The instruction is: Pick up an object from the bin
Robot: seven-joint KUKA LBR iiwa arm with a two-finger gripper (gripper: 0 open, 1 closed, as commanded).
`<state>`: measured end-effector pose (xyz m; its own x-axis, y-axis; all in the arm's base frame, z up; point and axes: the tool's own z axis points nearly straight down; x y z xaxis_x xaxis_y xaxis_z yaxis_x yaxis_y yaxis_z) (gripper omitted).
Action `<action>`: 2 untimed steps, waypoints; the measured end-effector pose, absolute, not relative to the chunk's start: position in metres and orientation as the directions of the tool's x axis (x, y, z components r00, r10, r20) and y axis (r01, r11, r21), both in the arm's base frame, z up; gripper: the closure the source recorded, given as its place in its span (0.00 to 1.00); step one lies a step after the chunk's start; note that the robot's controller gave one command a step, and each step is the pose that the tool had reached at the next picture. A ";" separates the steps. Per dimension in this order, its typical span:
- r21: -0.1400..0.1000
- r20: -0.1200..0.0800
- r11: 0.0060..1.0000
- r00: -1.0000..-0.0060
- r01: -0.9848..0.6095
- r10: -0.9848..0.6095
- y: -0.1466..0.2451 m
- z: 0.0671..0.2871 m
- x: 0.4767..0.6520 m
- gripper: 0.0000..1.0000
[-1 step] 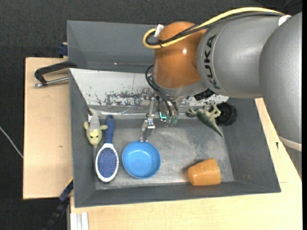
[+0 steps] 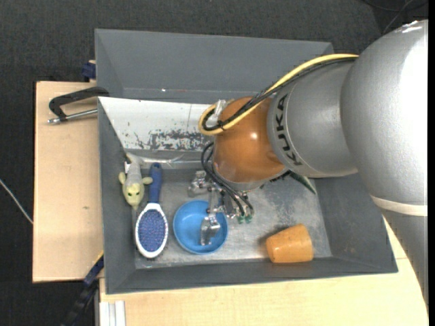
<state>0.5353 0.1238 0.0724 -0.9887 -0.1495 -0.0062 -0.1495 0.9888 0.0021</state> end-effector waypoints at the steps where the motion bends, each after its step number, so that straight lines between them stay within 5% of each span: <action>1: 0.001 -0.001 0.993 -0.993 -0.118 -0.118 0.111 0.102 0.515 0.00; 2: 0.001 -0.007 0.935 -0.935 -0.354 -0.354 0.138 0.116 0.516 0.00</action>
Offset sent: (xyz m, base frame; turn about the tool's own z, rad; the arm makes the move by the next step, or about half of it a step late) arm -0.0210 -0.0132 0.0276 0.0319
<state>0.5162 0.1383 0.1155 -0.9354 -0.3536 -0.0068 -0.3537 0.9354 0.0012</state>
